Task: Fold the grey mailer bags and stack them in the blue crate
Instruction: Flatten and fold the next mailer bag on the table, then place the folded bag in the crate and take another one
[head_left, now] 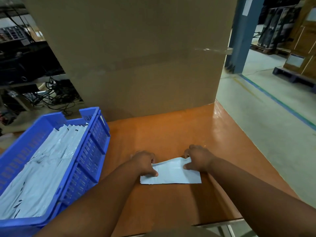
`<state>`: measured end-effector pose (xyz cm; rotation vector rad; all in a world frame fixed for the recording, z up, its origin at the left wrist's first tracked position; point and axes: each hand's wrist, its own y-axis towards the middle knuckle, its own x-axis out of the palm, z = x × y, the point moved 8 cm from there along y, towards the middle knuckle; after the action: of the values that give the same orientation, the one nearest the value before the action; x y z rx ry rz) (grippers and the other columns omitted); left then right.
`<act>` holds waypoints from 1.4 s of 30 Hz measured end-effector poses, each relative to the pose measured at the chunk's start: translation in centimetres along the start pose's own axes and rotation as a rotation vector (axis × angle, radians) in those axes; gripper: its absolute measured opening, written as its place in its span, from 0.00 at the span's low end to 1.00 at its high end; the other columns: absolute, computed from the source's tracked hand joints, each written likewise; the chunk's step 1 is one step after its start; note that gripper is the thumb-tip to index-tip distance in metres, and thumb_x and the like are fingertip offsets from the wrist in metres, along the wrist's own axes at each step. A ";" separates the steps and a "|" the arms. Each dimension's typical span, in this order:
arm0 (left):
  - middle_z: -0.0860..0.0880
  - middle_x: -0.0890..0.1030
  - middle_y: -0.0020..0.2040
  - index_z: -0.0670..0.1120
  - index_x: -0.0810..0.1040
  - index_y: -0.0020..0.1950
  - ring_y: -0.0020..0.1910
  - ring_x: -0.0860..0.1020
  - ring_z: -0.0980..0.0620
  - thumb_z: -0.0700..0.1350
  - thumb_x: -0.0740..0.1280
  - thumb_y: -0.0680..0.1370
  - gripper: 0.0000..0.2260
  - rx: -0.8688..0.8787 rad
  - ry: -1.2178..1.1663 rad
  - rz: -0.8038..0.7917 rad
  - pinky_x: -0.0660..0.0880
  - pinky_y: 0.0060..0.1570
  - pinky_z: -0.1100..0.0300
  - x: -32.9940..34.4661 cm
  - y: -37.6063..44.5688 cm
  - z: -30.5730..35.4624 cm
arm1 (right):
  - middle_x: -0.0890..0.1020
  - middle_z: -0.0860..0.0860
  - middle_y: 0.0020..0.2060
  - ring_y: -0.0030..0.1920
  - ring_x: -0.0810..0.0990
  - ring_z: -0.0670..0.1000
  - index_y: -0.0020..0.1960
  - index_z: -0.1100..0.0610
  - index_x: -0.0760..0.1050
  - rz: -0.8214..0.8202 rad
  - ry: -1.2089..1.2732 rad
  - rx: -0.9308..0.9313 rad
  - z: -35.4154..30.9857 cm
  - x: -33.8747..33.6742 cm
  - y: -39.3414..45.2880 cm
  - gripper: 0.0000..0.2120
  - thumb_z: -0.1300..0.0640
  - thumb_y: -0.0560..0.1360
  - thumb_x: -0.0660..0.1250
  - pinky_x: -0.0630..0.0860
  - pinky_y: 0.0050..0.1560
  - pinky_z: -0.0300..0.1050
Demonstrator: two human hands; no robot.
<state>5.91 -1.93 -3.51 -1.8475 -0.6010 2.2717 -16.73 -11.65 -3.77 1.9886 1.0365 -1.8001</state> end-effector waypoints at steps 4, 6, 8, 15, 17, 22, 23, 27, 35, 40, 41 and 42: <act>0.52 0.82 0.48 0.50 0.78 0.48 0.46 0.79 0.52 0.50 0.82 0.67 0.17 0.029 -0.060 0.014 0.74 0.41 0.57 -1.1 -0.4 0.9 | 0.77 0.49 0.57 0.58 0.76 0.53 0.61 0.48 0.78 0.016 0.083 -0.010 0.3 -0.6 0.7 0.17 0.45 0.75 0.72 0.75 0.53 0.48; 0.52 0.81 0.49 0.49 0.77 0.53 0.44 0.78 0.54 0.50 0.83 0.67 0.21 -0.003 -0.145 0.011 0.74 0.40 0.58 -1.5 -0.8 0.4 | 0.78 0.49 0.49 0.51 0.77 0.53 0.49 0.49 0.76 0.005 0.168 -0.038 0.2 -1.6 0.9 0.07 0.49 0.74 0.71 0.72 0.45 0.47; 0.54 0.81 0.53 0.53 0.77 0.57 0.48 0.79 0.56 0.55 0.83 0.65 0.26 -0.017 -0.175 -0.031 0.76 0.43 0.59 -1.4 -1.7 0.4 | 0.79 0.49 0.44 0.45 0.76 0.51 0.44 0.49 0.72 -0.007 0.254 -0.068 -0.1 -2.8 1.4 0.07 0.52 0.74 0.71 0.69 0.41 0.48; 0.49 0.84 0.53 0.48 0.80 0.52 0.49 0.80 0.51 0.59 0.82 0.69 0.22 -0.090 -0.256 0.046 0.74 0.46 0.58 -0.4 -4.4 1.4 | 0.80 0.47 0.43 0.43 0.76 0.48 0.44 0.46 0.74 0.020 0.308 -0.200 -2.2 -6.6 1.9 0.08 0.49 0.76 0.73 0.72 0.41 0.47; 0.50 0.82 0.44 0.47 0.80 0.46 0.43 0.78 0.53 0.59 0.81 0.70 0.19 -0.129 -0.255 0.078 0.71 0.40 0.59 -2.0 -5.2 0.8 | 0.80 0.46 0.43 0.44 0.77 0.49 0.45 0.46 0.73 0.026 0.265 -0.213 -2.8 -7.7 2.2 0.08 0.48 0.77 0.72 0.72 0.41 0.47; 0.53 0.77 0.36 0.52 0.74 0.38 0.39 0.77 0.52 0.58 0.81 0.69 0.18 -0.289 -0.187 0.239 0.68 0.33 0.58 -9.2 -9.9 -2.7 | 0.81 0.48 0.42 0.45 0.79 0.53 0.45 0.50 0.76 0.159 0.034 -0.303 -8.7 -14.3 5.0 0.06 0.49 0.75 0.71 0.74 0.41 0.50; 0.53 0.76 0.36 0.51 0.74 0.38 0.38 0.76 0.52 0.58 0.81 0.70 0.18 -0.313 -0.179 0.288 0.66 0.32 0.58 -10.9 -11.2 -3.4 | 0.83 0.50 0.44 0.45 0.80 0.54 0.47 0.51 0.78 0.213 0.010 -0.339 -10.8 -16.1 5.5 0.06 0.50 0.75 0.71 0.75 0.41 0.50; 0.50 0.79 0.37 0.47 0.80 0.41 0.39 0.76 0.51 0.58 0.79 0.73 0.16 -0.441 -0.116 0.462 0.67 0.36 0.54 -17.1 -18.6 -6.8 | 0.85 0.55 0.51 0.52 0.82 0.59 0.52 0.53 0.80 0.358 0.024 -0.474 -20.3 -22.1 7.0 0.08 0.49 0.77 0.71 0.71 0.43 0.46; 0.53 0.81 0.41 0.49 0.83 0.49 0.44 0.80 0.50 0.56 0.77 0.76 0.11 -0.763 -0.173 0.599 0.72 0.39 0.55 -18.6 -33.4 -16.4 | 0.83 0.54 0.52 0.55 0.82 0.59 0.55 0.53 0.80 0.320 0.047 -0.704 -40.2 -26.3 5.4 0.08 0.52 0.77 0.71 0.69 0.45 0.44; 0.52 0.83 0.44 0.50 0.84 0.52 0.44 0.79 0.52 0.54 0.77 0.75 0.11 -0.828 -0.223 0.565 0.70 0.36 0.60 -15.8 -36.6 -20.5 | 0.83 0.53 0.50 0.43 0.79 0.54 0.55 0.56 0.80 0.249 -0.034 -0.760 -49.0 -24.3 4.3 0.06 0.57 0.78 0.69 0.69 0.37 0.42; 0.52 0.83 0.44 0.49 0.84 0.52 0.45 0.79 0.51 0.54 0.78 0.74 0.12 -0.834 -0.241 0.556 0.73 0.38 0.58 -15.1 -36.4 -21.4 | 0.83 0.53 0.50 0.40 0.77 0.53 0.56 0.55 0.80 0.223 -0.086 -0.758 -50.0 -23.6 4.4 0.07 0.59 0.78 0.69 0.68 0.31 0.42; 0.50 0.83 0.45 0.47 0.84 0.51 0.46 0.80 0.49 0.55 0.79 0.73 0.14 -0.835 -0.254 0.538 0.76 0.42 0.55 -14.4 -36.1 -22.2 | 0.82 0.53 0.50 0.39 0.75 0.53 0.57 0.55 0.79 0.198 -0.159 -0.757 -50.8 -22.8 4.6 0.09 0.61 0.78 0.69 0.66 0.26 0.42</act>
<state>25.87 30.27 20.24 -2.2779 -1.4185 2.9165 25.23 9.45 26.48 1.3989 1.1836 -1.1808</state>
